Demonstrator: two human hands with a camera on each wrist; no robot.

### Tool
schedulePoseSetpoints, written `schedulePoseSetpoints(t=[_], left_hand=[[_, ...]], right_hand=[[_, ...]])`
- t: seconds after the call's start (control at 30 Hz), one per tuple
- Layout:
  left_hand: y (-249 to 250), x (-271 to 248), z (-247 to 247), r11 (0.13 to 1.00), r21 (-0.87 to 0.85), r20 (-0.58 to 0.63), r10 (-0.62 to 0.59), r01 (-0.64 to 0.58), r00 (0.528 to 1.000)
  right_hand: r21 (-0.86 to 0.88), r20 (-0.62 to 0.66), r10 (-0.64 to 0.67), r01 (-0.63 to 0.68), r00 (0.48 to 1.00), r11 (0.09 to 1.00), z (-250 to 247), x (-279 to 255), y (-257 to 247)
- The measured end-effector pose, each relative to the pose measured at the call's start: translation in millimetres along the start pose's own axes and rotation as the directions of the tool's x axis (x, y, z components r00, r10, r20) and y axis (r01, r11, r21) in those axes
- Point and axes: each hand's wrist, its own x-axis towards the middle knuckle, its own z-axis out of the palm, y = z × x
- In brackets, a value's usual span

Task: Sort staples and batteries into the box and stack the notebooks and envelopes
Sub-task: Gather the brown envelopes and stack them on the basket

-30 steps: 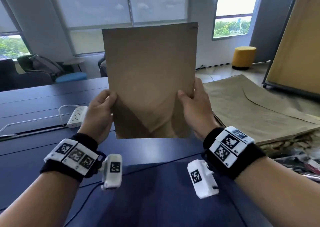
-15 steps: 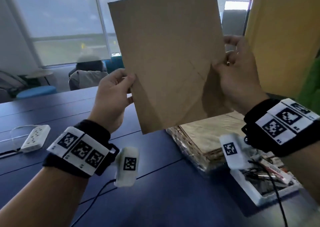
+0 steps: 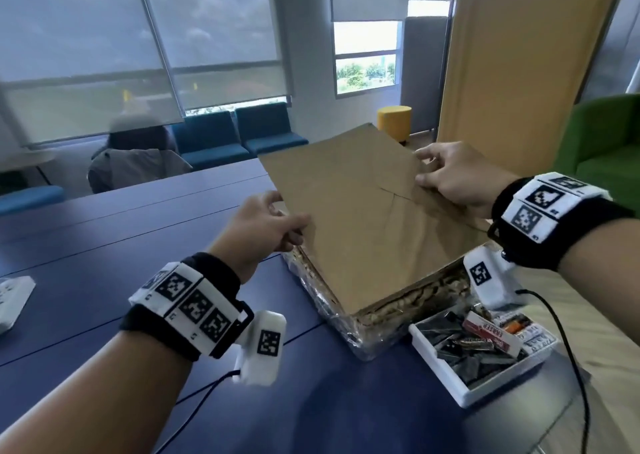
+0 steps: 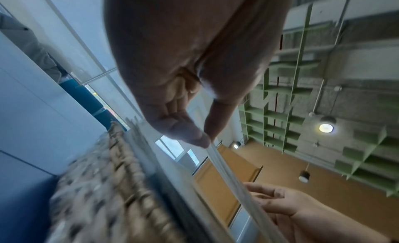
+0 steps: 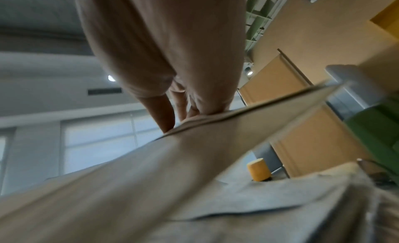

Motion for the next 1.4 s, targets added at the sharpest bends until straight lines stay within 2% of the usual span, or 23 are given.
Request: schedulePoseSetpoints(t=[0.17, 0.37, 0.53, 0.73, 0.83, 0.97, 1.07, 1.17, 1.23, 1.33, 1.4], left_hand=[[-20, 4, 8, 0.969, 0.24, 0.018, -0.071, 0.064, 0.997], [-33, 11, 7, 0.955, 0.283, 0.013, -0.099, 0.092, 0.995], [-43, 12, 10, 0.963, 0.264, 0.028, -0.057, 0.048, 0.998], [-53, 17, 11, 0.948, 0.317, -0.013, -0.024, 0.027, 1.0], [-55, 17, 10, 0.946, 0.323, -0.031, -0.02, 0.029, 0.999], [-57, 17, 7, 0.937, 0.348, -0.033, -0.013, 0.024, 0.999], [-57, 17, 7, 0.933, 0.347, -0.039, -0.086, 0.094, 0.996], [-57, 14, 10, 0.937, 0.309, -0.007, -0.168, 0.162, 0.986], [-56, 12, 13, 0.938, 0.291, 0.019, -0.2, 0.186, 0.98], [-56, 11, 15, 0.949, 0.258, 0.037, -0.197, 0.181, 0.98], [-57, 14, 16, 0.96, 0.215, 0.039, -0.19, 0.177, 0.981]], right_hand=[[-0.364, 0.16, 0.092, -0.028, 0.983, 0.931, 10, 12, 17], [-0.415, 0.239, 0.161, -0.049, 0.958, 0.908, 15, 12, 31], [-0.526, 0.285, 0.268, -0.083, 0.92, 0.846, 9, 6, 46], [-0.659, 0.281, 0.231, 0.012, 0.932, 0.752, 19, 4, 43], [-0.676, 0.273, 0.231, 0.016, 0.934, 0.737, 25, 8, 42], [-0.65, 0.26, 0.283, -0.049, 0.923, 0.758, 23, 10, 45], [-0.611, 0.24, 0.31, -0.105, 0.92, 0.785, 20, 12, 46], [-0.616, 0.209, 0.345, -0.151, 0.915, 0.773, 18, 15, 47], [-0.587, 0.242, 0.352, -0.153, 0.904, 0.795, 19, 17, 51], [-0.509, 0.299, 0.373, -0.184, 0.879, 0.841, 19, 23, 60], [-0.475, 0.277, 0.402, -0.239, 0.873, 0.847, 17, 27, 62]])
